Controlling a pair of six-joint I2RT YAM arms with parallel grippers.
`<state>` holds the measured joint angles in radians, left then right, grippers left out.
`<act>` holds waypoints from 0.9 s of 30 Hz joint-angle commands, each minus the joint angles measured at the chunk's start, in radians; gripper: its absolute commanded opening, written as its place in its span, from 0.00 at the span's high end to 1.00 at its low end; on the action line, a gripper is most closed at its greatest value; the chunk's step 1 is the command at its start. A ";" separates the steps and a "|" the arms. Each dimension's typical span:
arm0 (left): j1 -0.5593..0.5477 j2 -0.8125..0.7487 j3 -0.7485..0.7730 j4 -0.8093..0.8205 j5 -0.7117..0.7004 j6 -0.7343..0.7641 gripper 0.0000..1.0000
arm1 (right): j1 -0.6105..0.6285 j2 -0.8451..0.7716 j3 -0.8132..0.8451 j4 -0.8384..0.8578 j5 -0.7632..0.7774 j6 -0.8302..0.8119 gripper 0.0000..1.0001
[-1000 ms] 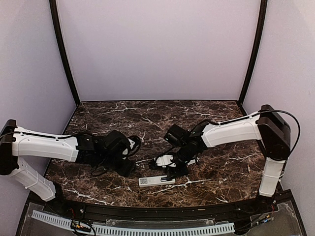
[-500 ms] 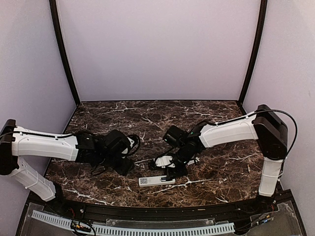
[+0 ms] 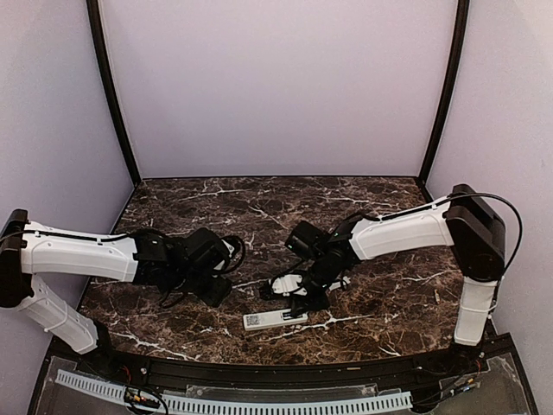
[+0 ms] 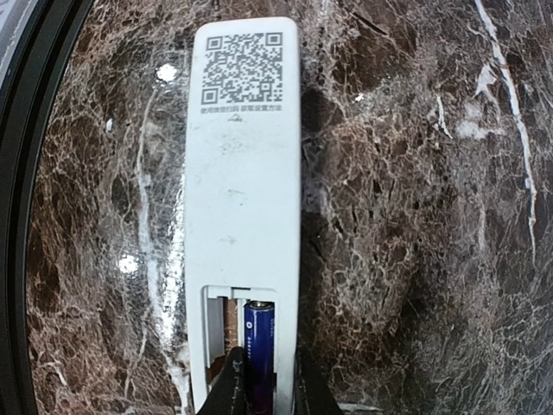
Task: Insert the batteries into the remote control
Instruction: Press the battery in the battery compartment.
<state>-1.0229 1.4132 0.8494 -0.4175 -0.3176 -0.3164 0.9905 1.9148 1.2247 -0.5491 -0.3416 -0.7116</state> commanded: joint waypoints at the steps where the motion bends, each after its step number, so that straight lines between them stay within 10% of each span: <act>1: 0.006 -0.005 0.019 -0.035 -0.021 0.011 0.40 | 0.006 0.030 -0.003 0.023 0.075 0.004 0.88; 20: 0.006 -0.021 0.025 -0.045 -0.023 0.015 0.40 | 0.011 -0.130 0.091 -0.028 0.006 0.070 0.65; 27: 0.006 -0.033 0.023 -0.041 -0.023 0.016 0.40 | -0.086 -0.306 0.121 0.053 0.003 0.469 0.64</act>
<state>-1.0229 1.4124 0.8505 -0.4290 -0.3340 -0.3088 0.9714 1.7153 1.3163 -0.5610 -0.3683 -0.5419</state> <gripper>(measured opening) 0.598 0.356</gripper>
